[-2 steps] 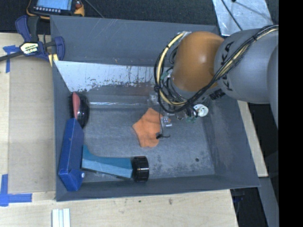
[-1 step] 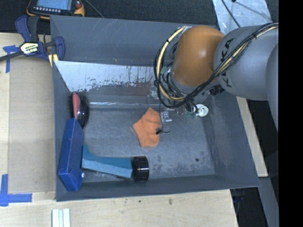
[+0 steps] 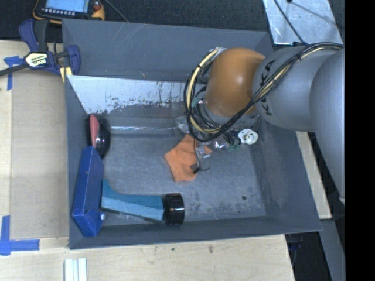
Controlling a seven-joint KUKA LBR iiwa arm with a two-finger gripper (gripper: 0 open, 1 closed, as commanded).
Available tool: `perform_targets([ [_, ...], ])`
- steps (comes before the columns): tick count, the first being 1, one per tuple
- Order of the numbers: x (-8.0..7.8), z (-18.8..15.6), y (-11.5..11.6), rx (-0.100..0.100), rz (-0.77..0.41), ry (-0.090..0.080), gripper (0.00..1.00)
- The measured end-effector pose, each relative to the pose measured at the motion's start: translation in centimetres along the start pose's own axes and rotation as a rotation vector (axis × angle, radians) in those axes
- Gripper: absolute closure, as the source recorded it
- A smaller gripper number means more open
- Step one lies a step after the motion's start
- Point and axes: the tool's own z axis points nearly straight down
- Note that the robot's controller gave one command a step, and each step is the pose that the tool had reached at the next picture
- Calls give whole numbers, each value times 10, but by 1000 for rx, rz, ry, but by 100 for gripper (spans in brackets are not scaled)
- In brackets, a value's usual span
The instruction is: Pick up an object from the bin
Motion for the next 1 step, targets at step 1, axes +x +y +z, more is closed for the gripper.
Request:
perform_targets([
  [1,-1,-1,0,1,-64,-3,100],
])
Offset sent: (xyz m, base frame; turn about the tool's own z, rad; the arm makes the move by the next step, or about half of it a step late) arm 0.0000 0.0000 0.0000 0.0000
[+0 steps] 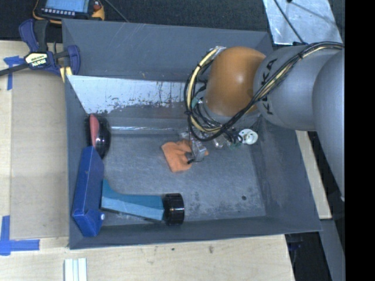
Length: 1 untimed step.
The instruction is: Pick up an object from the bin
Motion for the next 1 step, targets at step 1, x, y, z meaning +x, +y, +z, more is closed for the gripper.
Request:
perform_targets([
  [1,1,0,0,0,-8,0,100],
])
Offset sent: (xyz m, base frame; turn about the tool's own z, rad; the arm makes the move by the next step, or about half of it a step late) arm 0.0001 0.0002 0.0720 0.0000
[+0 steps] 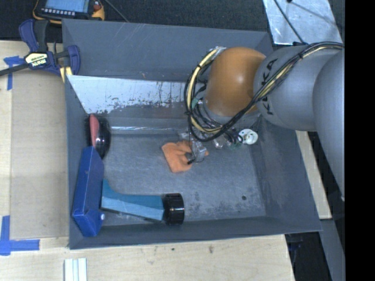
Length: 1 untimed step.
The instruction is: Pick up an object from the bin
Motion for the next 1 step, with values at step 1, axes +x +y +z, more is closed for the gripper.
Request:
perform_targets([
  [1,1,-3,0,-1,-3,3,100],
])
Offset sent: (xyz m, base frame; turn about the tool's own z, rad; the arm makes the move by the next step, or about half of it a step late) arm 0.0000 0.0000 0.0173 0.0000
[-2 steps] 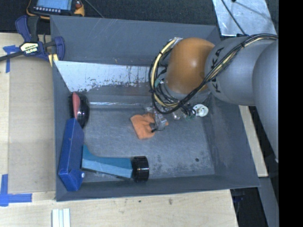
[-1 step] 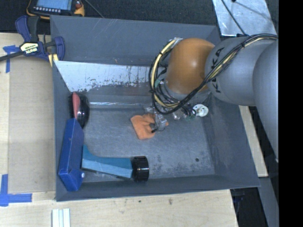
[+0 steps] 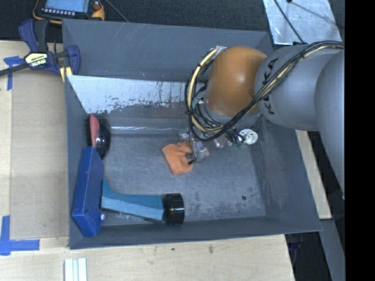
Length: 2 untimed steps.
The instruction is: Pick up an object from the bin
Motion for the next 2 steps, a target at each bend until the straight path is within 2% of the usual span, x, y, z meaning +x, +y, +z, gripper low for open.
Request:
perform_targets([
  [1,2,-20,1,-3,1,9,100],
  [2,0,-39,0,0,2,0,100],
])
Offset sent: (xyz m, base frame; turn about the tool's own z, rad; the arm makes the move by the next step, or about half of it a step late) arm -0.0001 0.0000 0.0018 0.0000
